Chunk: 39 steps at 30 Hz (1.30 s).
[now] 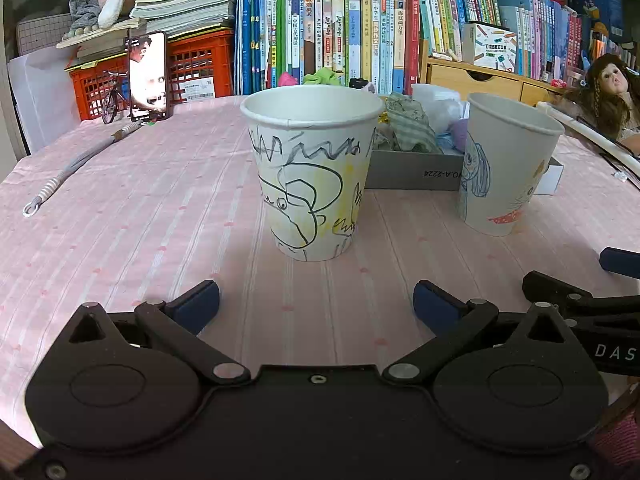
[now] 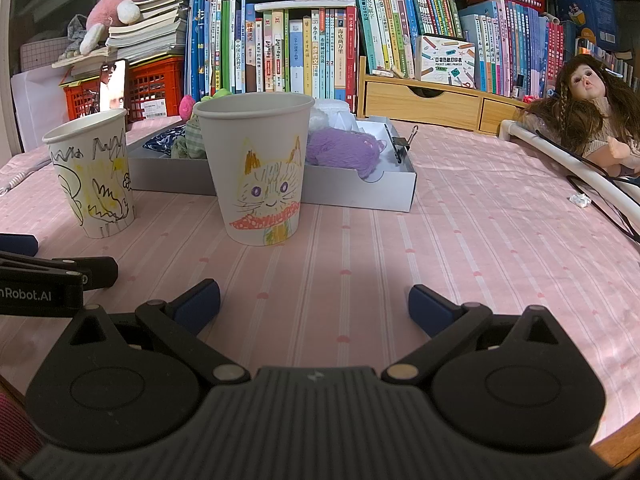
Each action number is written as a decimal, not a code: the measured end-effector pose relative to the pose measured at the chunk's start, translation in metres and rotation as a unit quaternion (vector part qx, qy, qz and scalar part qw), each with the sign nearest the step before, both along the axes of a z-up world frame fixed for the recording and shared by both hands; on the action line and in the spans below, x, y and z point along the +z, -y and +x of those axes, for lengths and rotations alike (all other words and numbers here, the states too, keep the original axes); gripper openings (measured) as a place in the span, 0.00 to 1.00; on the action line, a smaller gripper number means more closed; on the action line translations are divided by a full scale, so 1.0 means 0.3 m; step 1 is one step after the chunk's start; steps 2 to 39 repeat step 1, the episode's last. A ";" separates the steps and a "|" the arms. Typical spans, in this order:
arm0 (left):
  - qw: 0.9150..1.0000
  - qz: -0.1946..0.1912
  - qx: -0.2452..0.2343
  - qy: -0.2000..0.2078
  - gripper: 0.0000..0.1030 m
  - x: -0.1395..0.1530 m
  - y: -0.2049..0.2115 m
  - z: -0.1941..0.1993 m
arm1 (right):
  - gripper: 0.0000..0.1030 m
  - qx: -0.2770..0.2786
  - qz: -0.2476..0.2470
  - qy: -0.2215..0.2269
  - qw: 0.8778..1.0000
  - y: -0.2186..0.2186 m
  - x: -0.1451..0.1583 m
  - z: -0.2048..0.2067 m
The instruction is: Organize soft objects
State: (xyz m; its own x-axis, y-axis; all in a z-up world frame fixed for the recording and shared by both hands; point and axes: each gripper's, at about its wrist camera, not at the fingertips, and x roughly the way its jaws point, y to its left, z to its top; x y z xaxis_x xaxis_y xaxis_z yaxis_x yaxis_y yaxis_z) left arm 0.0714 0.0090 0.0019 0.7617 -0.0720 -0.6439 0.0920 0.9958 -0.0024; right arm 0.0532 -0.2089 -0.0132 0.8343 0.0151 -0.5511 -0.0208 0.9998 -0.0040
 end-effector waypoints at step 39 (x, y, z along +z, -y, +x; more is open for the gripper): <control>1.000 0.000 0.000 -0.001 1.00 0.001 0.000 0.000 | 1.00 0.000 0.000 0.000 1.000 0.000 -0.001 0.000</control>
